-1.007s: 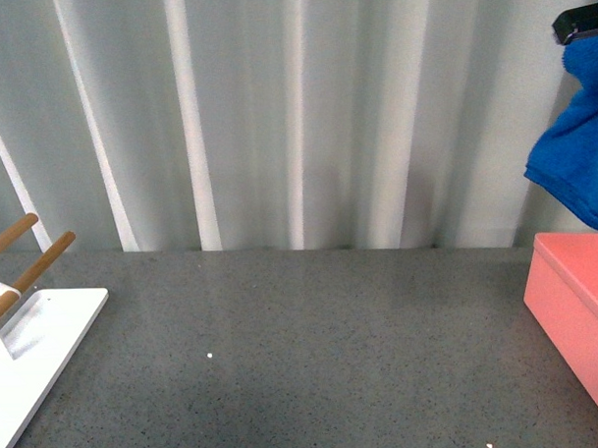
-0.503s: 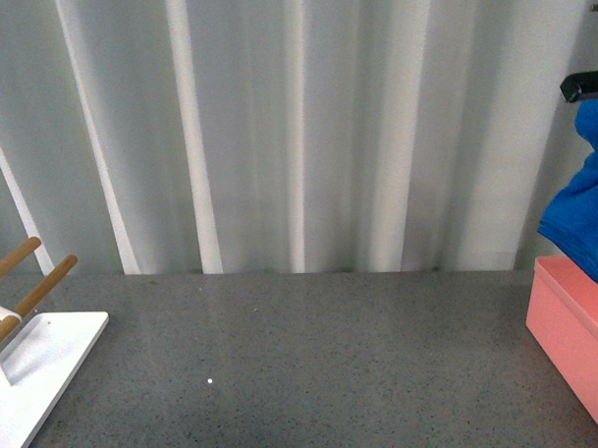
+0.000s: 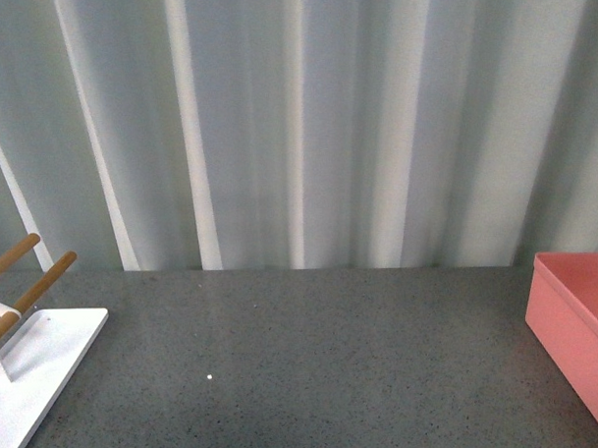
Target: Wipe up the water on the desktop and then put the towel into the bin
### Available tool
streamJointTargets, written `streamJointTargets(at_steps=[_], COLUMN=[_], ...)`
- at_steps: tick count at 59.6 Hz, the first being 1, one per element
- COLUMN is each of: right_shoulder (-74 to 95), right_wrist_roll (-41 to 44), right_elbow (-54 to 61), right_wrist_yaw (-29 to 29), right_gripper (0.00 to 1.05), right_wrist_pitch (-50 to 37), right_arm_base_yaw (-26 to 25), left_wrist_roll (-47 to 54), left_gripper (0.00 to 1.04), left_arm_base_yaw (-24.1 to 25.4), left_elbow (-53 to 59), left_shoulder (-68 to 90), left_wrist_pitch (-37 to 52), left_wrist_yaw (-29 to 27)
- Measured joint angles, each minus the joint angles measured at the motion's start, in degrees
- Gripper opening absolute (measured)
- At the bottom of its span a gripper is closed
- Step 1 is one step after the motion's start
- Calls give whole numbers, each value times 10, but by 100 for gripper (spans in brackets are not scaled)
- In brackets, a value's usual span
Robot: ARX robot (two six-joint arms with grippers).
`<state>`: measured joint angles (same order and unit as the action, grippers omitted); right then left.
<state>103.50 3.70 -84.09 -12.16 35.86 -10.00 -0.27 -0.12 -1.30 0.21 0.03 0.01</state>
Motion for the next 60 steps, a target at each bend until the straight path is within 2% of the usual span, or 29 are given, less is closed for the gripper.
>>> streamJointTargets(at_steps=[17,20,24,39,46,60], right_shoulder=[2,2,2,1,1,0], right_wrist_roll=[15,21,24,25,25,25], right_elbow=[36,42,43,43,43,43], right_wrist_yaw=[-1,-4,-4,-6,-6,-7], right_gripper=[6,22,37,76,98,98], right_wrist_pitch=[-30,-29,-29,-29,-29,-29], right_arm_base_yaw=[-8,-8,-9,-10,-9,-9], left_wrist_roll=[0,0,0,0,0,0], left_gripper=[98,98,98,98,98,98], left_arm_base_yaw=[0,0,0,0,0,0], left_elbow=[0,0,0,0,0,0], left_shoulder=[0,0,0,0,0,0], left_wrist_pitch=[0,0,0,0,0,0], left_wrist_yaw=[0,0,0,0,0,0])
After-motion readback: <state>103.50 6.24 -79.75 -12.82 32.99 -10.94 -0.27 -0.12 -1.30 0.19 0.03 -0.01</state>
